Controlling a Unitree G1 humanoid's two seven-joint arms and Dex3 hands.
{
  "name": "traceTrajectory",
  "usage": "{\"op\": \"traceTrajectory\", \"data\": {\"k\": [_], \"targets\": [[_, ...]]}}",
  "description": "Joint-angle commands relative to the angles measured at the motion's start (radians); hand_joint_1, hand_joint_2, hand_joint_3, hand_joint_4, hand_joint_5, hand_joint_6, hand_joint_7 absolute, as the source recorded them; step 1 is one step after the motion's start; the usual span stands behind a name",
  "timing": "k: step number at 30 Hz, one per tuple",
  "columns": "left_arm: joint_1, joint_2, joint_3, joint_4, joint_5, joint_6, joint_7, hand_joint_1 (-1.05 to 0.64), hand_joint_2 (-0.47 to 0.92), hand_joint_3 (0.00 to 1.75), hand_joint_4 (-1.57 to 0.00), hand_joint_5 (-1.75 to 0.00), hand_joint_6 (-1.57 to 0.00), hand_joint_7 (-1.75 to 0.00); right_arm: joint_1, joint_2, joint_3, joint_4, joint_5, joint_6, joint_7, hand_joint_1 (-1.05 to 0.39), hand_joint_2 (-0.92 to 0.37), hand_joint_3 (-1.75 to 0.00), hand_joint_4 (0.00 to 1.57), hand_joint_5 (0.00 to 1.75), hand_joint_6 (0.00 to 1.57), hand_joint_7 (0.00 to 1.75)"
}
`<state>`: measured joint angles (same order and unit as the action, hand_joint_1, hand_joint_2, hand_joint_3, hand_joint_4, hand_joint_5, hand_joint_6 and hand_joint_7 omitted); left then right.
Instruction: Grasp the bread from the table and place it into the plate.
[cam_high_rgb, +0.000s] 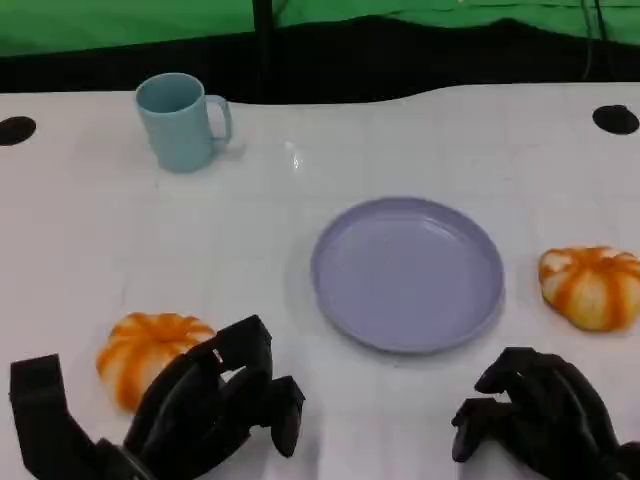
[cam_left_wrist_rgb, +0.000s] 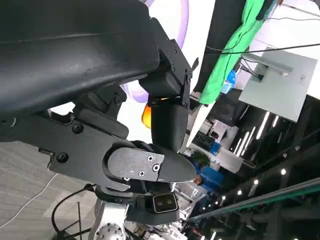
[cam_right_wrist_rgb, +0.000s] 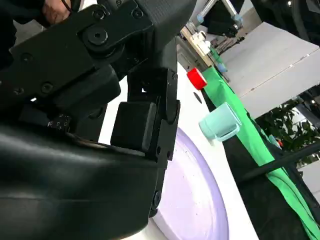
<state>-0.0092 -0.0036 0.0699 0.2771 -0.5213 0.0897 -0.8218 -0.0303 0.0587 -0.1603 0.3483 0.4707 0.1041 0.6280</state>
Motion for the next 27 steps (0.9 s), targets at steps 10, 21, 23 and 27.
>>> {"op": "traceTrajectory", "data": {"k": [10,21,23,27], "targets": [[0.004,0.026,0.000,-0.028,0.031,-0.042,0.006,-0.68,0.92,0.26,-0.85,-1.75,-0.64,-1.75,0.006,-0.008,-0.004,-0.005,0.008,0.000,-0.004,-1.03,-0.74,0.00,1.57,0.73,1.57,0.35],[0.021,0.076,-0.016,-0.102,0.188,-0.233,0.083,-0.56,0.92,0.18,-0.47,-1.48,-0.49,-0.66,0.013,-0.004,0.007,-0.021,-0.004,-0.005,-0.016,-1.03,-0.75,0.00,1.57,0.74,1.57,0.36],[0.030,0.093,-0.022,-0.132,0.265,-0.286,0.138,-0.55,0.92,0.17,-0.48,-1.44,-0.49,-0.59,0.015,-0.002,0.009,-0.022,-0.004,-0.006,-0.017,-1.03,-0.75,0.00,1.57,0.74,1.57,0.36],[0.043,0.126,-0.034,-0.184,0.391,-0.364,0.239,-0.64,0.92,0.20,-0.49,-1.05,-0.48,-0.29,0.018,0.002,0.013,-0.025,-0.003,-0.001,-0.025,-1.03,-0.74,0.00,1.57,0.75,1.57,0.36]]}}
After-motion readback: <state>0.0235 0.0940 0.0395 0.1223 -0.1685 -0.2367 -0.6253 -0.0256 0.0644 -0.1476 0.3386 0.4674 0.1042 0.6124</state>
